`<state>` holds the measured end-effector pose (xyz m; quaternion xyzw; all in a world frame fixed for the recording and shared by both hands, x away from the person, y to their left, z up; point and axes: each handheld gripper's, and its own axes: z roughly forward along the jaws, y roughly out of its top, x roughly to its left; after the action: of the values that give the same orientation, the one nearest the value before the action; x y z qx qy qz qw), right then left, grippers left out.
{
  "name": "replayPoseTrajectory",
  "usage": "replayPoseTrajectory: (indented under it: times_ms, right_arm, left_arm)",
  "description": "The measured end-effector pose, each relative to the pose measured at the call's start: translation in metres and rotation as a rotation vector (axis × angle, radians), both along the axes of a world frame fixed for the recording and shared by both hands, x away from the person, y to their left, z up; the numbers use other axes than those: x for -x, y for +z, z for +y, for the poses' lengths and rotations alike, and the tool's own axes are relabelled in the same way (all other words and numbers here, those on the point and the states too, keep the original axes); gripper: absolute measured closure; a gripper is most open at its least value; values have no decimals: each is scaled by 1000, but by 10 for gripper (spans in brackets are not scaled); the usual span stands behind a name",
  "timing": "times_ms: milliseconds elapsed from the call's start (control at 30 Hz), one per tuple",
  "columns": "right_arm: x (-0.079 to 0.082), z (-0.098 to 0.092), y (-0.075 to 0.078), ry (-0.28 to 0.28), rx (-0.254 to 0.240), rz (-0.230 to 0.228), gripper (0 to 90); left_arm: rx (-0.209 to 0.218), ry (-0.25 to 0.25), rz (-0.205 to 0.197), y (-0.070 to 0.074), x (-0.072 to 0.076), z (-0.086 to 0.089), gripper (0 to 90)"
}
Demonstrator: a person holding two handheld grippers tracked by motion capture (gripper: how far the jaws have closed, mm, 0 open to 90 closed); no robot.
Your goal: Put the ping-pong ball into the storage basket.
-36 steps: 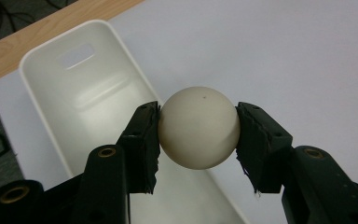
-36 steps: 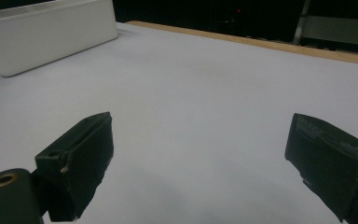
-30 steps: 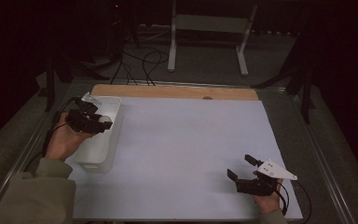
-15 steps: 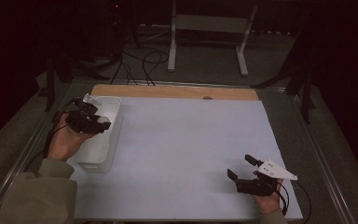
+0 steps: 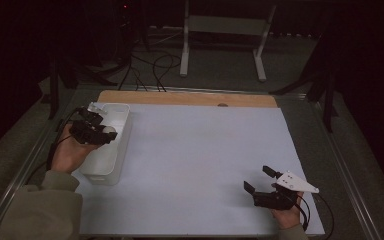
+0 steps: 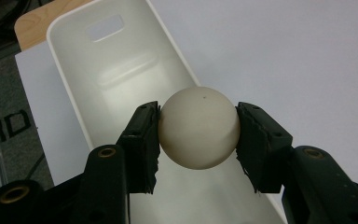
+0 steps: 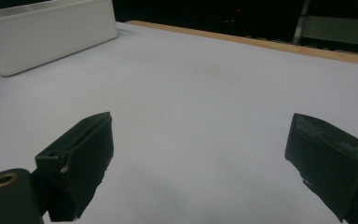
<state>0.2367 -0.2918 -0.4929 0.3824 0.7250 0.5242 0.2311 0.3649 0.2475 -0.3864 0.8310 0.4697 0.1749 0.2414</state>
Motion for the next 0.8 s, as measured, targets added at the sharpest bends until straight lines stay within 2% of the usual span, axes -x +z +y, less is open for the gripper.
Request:
replayPoseTrajectory:
  times_ms: [800]
  right_arm:
    - [0, 0, 0, 2, 1, 1, 72]
  left_arm:
    - [-20, -29, 16, -8, -1, 4, 515]
